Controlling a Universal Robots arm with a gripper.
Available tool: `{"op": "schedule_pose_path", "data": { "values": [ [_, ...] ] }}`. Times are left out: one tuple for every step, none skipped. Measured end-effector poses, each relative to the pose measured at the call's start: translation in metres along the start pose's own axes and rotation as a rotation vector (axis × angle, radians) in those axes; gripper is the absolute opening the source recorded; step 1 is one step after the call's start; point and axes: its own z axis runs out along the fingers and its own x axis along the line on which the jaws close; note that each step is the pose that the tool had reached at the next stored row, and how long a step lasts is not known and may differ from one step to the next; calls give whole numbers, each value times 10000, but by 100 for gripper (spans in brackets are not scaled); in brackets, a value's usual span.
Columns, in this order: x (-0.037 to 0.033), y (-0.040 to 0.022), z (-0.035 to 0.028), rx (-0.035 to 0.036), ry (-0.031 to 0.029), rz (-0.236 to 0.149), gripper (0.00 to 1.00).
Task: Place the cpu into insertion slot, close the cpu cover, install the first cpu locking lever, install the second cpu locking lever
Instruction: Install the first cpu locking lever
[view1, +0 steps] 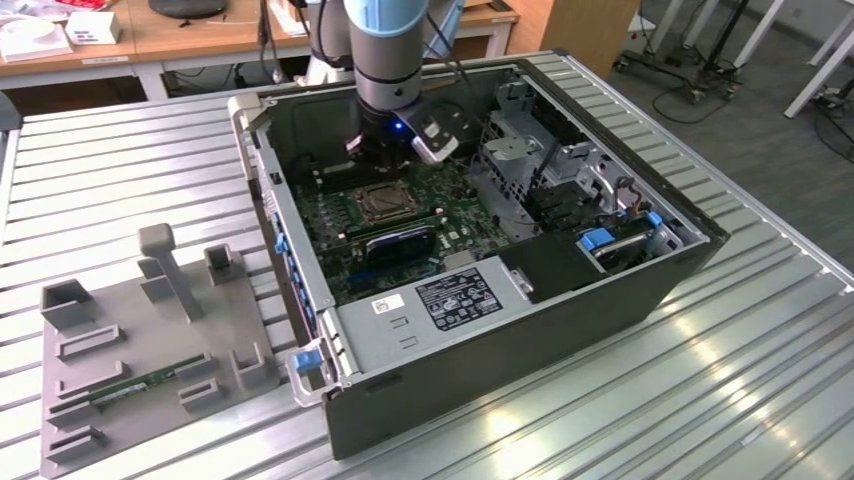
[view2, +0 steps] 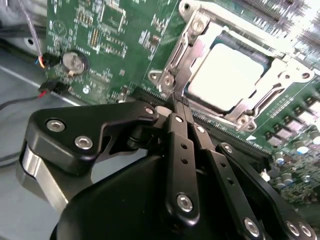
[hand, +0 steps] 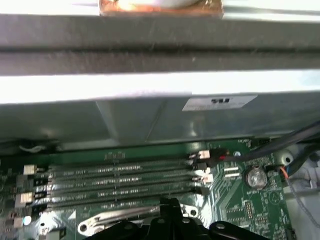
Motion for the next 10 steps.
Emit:
{"op": "schedule_pose_path", "data": {
  "values": [
    [-5,1,1,87,16,-8,11],
    [-10,2,2,184,38,-17,11],
    [-16,2,3,302,65,-27,11],
    [-21,3,4,420,95,-39,11],
    [-27,3,5,535,130,-48,11],
    [-33,4,6,659,171,-56,11],
    [-40,5,7,792,216,-65,11],
    [-47,6,9,937,269,-74,11],
    [-54,6,10,1082,323,-83,11],
    [-61,7,11,1241,382,-93,11]
  ]
}}
